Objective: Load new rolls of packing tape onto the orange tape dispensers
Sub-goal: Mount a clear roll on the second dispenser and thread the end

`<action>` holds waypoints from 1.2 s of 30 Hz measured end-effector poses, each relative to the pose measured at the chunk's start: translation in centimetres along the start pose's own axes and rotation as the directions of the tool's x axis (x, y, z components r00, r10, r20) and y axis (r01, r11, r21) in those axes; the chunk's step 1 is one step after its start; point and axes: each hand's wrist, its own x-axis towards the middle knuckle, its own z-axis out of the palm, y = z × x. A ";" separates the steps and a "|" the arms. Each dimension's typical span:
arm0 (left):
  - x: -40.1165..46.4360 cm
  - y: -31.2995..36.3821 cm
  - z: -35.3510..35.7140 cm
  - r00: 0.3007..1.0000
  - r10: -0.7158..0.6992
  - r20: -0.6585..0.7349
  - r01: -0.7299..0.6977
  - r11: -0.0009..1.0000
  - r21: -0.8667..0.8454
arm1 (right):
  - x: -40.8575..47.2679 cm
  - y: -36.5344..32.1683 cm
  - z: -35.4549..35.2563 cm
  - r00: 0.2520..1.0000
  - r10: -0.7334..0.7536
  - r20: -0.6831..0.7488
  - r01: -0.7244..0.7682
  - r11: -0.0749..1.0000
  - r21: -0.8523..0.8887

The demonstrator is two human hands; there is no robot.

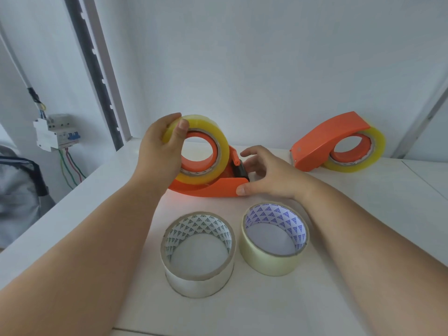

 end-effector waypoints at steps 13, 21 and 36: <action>0.7 -0.5 0.4 0.995 -0.104 0.008 0.103 0.994 0.046 | -0.1 -1.0 -0.1 0.999 0.037 0.014 -0.038 0.989 0.144; 0.6 -0.9 0.4 1.000 0.028 0.007 -0.029 0.961 0.274 | 0.5 -2.5 0.3 0.976 0.185 -0.111 -0.163 0.969 0.183; -0.7 -0.2 0.9 0.996 0.077 0.042 -0.086 0.959 0.269 | -0.1 -4.4 0.4 0.976 0.160 -0.151 -0.183 0.970 -0.158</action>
